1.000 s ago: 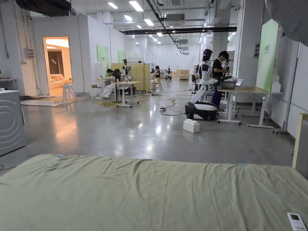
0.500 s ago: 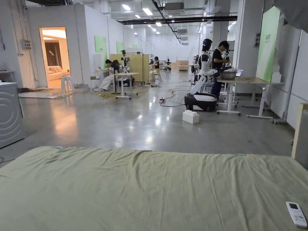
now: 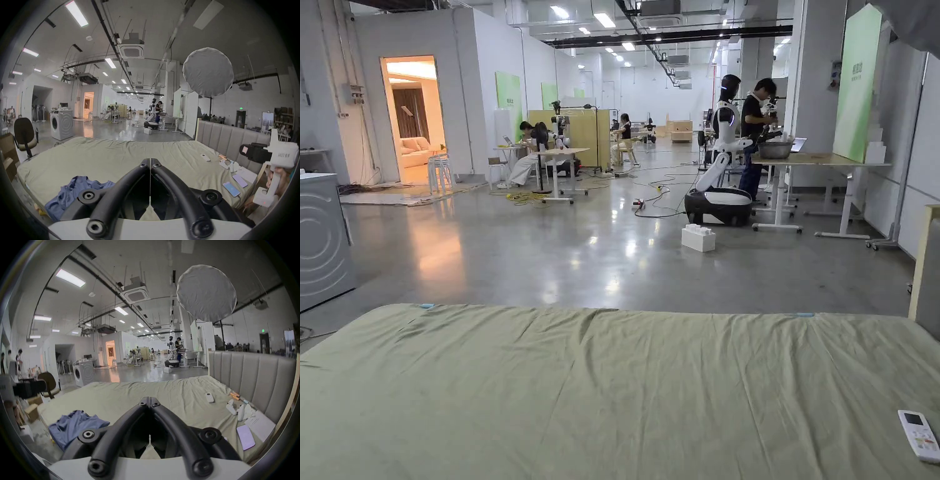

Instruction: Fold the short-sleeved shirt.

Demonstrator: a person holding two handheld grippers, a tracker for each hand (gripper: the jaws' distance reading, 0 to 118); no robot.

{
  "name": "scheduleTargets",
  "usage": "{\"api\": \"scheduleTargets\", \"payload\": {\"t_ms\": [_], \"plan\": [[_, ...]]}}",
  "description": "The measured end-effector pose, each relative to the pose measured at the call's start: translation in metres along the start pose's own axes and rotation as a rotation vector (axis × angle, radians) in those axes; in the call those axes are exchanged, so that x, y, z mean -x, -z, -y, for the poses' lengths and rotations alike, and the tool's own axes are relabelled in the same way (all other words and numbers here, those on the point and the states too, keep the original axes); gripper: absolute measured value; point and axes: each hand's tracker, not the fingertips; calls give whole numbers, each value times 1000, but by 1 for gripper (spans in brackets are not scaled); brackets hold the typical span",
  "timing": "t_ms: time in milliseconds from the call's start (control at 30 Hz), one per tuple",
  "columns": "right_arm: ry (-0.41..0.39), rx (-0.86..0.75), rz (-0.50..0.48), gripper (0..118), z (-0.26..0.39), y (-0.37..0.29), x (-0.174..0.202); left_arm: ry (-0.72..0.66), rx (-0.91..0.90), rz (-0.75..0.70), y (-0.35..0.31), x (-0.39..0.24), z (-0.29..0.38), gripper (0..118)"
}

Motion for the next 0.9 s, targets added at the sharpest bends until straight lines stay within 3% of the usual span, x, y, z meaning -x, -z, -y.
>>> {"api": "scheduleTargets", "payload": {"t_ms": [367,533,667,800,900], "plan": [[-16,27,6,0,5,1,2,-31,10,18,1,8,0,0],[-20,44,5,0,9,3,2,-133,17,43,1,27,4,0],[-6,69,-9,0,18,8,0,-126,65,-16,-2,46,10,2],[12,103,-24,0,28,13,-3,-114,87,-54,0,68,17,19],[30,134,-32,0,37,17,-5,-161,166,-96,13,91,25,60]]}}
